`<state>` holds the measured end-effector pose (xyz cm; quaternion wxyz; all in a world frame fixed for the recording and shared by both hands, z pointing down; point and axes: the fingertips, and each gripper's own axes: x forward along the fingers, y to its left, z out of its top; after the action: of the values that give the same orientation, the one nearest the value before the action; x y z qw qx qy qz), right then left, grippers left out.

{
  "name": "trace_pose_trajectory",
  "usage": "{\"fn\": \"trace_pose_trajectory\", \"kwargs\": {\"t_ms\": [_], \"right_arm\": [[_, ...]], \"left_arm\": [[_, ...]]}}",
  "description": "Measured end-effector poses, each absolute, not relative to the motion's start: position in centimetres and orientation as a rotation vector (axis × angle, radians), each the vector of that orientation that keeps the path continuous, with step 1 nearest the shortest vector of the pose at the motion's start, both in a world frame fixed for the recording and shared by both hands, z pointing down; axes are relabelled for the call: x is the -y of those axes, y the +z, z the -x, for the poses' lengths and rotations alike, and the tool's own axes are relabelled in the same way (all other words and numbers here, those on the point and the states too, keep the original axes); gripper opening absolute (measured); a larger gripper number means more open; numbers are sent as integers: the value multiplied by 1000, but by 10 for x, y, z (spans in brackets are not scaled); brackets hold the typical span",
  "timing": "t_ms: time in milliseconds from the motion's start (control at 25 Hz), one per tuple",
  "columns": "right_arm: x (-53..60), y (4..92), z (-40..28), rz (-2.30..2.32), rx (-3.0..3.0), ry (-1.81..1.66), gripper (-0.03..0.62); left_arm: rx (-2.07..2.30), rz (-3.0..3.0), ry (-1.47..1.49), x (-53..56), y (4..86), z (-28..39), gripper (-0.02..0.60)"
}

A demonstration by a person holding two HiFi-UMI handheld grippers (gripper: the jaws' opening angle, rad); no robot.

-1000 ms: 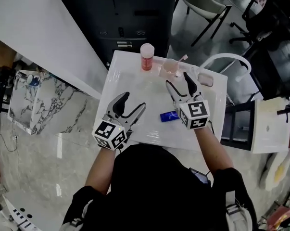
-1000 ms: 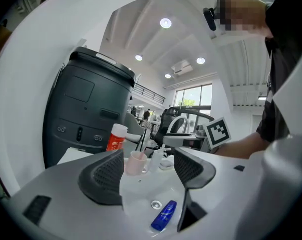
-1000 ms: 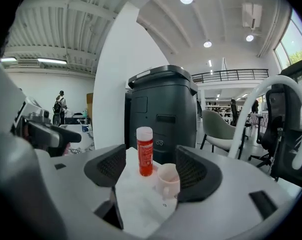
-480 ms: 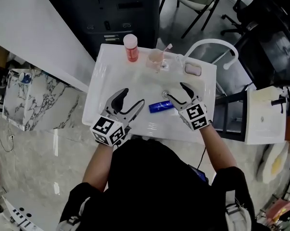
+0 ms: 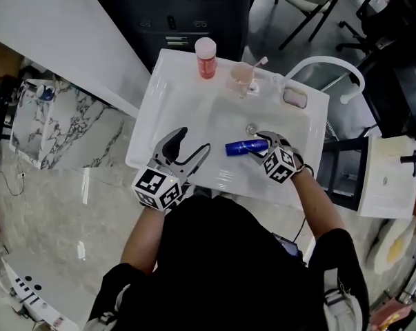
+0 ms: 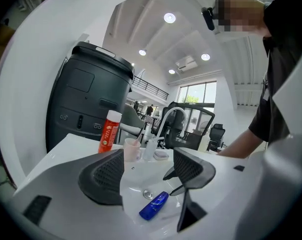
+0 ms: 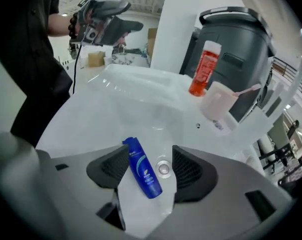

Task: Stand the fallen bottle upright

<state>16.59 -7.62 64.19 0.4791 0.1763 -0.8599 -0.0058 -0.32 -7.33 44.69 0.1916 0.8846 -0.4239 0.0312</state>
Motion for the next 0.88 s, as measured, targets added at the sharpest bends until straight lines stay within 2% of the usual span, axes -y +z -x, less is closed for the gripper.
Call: {"fn": "trace_pose_trajectory", "kwargs": {"t_ms": [400,880], "right_arm": [[65,725,-166,-74,1871,-35,287],[60,767,-162,123,1712,-18,314]], "left_arm": [[1322,-2405,114,62,459,47,318],[1358,-2343,136,60,471,80,318]]}}
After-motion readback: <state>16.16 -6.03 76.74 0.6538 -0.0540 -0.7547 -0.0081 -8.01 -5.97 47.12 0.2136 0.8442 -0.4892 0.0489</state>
